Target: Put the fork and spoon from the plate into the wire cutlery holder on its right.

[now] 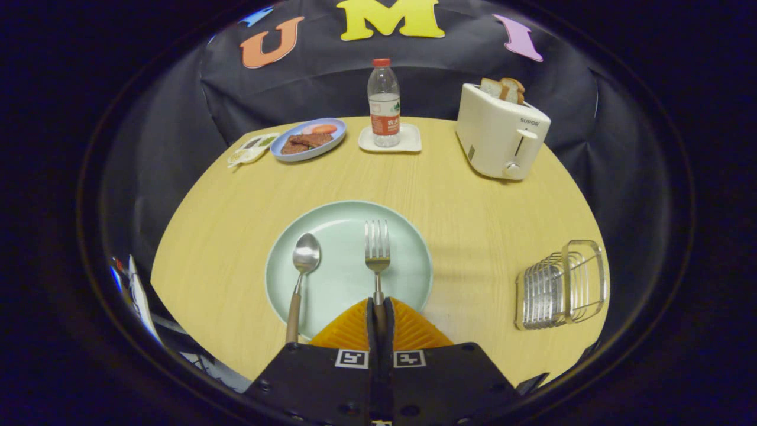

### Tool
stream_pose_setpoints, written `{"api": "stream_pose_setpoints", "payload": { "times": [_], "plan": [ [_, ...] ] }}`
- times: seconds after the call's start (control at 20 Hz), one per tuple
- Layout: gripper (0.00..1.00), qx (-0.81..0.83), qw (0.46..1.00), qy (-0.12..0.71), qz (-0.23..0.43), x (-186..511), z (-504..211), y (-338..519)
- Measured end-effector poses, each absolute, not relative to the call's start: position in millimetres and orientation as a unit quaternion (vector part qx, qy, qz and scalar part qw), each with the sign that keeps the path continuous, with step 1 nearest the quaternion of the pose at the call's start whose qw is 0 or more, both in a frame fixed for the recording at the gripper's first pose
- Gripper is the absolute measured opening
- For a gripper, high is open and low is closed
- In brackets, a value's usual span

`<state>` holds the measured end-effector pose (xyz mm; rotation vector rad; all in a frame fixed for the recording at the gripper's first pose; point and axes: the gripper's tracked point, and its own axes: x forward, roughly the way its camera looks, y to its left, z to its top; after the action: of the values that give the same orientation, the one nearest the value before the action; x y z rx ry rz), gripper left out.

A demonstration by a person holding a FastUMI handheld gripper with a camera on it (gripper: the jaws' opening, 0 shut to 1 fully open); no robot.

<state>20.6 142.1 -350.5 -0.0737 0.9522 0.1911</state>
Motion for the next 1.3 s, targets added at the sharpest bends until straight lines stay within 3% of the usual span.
{"api": "stream_pose_setpoints", "payload": {
  "times": [0.4,0.6,0.85,1.3],
  "plan": [
    [0.01,0.005,0.888,0.454,0.065,5,-249,55],
    [0.01,0.011,0.868,0.495,0.038,-11,-231,-15],
    [0.01,-0.022,0.832,0.554,0.013,-18,-241,-74],
    [0.00,0.023,0.743,0.669,0.013,-14,-293,-81]
  ]
}}
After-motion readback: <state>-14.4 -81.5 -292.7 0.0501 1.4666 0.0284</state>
